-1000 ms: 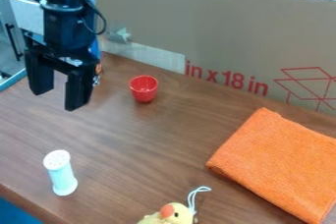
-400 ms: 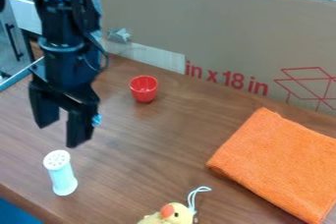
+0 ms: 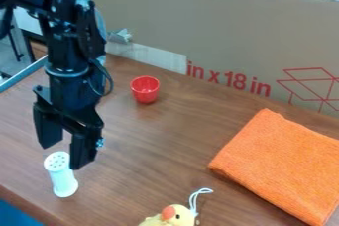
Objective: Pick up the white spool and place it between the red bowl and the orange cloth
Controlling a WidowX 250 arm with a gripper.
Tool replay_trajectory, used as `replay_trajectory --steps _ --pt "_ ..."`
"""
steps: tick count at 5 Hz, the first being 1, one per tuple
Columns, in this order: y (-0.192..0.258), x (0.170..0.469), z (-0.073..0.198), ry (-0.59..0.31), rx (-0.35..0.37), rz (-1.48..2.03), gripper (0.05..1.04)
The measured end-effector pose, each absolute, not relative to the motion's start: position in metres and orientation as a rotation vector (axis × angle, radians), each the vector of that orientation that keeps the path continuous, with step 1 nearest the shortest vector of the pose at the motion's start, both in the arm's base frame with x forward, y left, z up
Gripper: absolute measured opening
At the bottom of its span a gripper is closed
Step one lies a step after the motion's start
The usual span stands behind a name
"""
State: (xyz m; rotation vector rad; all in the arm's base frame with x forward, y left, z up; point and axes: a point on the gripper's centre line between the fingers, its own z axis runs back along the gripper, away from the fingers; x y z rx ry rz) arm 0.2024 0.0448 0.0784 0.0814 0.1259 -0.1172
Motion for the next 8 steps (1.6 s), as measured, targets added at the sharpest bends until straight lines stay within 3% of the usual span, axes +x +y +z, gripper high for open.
replay_trajectory --steps 2,4,5,6,7,8 --pt "0.051 0.197 0.071 0.172 0.111 -0.114 1.007" --pt "0.065 0.194 0.050 0.220 0.097 -0.085 1.007" --pt "0.067 0.192 0.032 0.265 0.062 -0.093 0.955" --pt "0.065 0.193 0.032 0.259 0.045 -0.096 0.678" --pt "0.064 0.193 0.032 0.256 0.040 -0.096 0.601" --pt "0.062 0.196 0.045 0.208 0.040 -0.093 0.601"
